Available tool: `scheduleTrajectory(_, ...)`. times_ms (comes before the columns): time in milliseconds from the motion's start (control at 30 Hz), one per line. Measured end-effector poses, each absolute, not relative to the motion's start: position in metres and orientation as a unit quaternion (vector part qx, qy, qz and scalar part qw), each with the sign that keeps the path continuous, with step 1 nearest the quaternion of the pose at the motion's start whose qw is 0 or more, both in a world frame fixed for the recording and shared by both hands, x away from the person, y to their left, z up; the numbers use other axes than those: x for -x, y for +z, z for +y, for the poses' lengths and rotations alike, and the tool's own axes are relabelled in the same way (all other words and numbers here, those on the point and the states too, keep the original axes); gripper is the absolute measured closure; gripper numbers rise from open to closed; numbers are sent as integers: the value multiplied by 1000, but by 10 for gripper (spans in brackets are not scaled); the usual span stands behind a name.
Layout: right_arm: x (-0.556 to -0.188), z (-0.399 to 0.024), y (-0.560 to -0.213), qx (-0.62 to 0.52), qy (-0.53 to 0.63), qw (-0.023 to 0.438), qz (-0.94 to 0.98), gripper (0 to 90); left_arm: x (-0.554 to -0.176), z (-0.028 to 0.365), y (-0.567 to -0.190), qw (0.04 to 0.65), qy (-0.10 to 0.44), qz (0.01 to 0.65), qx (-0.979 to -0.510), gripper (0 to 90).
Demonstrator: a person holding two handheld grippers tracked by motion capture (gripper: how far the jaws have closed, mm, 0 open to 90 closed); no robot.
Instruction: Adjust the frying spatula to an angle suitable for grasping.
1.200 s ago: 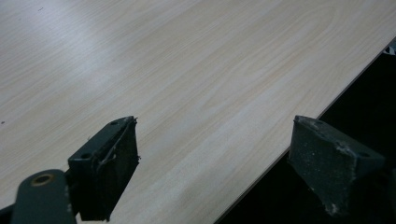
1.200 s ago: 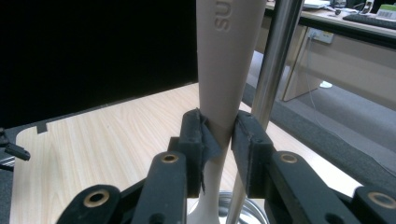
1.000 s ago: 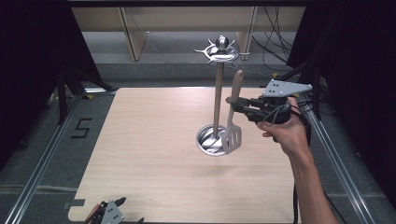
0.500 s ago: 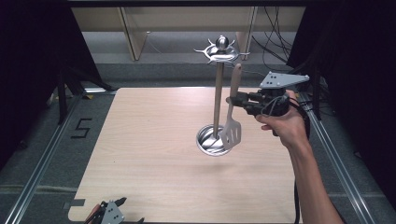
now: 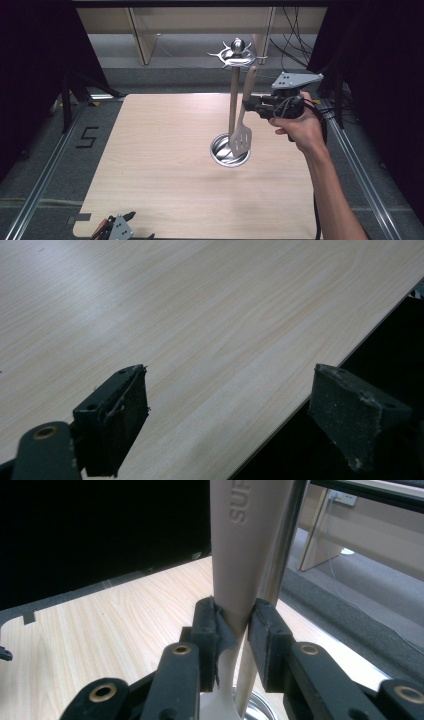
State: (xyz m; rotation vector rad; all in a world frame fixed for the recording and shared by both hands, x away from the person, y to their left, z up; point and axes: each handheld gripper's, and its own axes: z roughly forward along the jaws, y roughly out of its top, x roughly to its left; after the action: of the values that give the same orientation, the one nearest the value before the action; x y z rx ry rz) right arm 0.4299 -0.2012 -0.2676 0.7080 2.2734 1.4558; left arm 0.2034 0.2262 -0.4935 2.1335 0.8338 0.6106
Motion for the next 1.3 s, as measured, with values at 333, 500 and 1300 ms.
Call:
scheduleTrajectory(333,-435,-199,-270,-250,509,179,804,748,-204,226,-493,376,239,324,-835,150)
scheduleTrajectory(500,-435,-199,-271,-248,512,179,803,747,-204,227,-493,375,240,315,-838,150)
scheduleTrajectory(1300,-408,-214,-286,-273,530,203,777,607,-204,227,-494,374,241,326,-834,150)
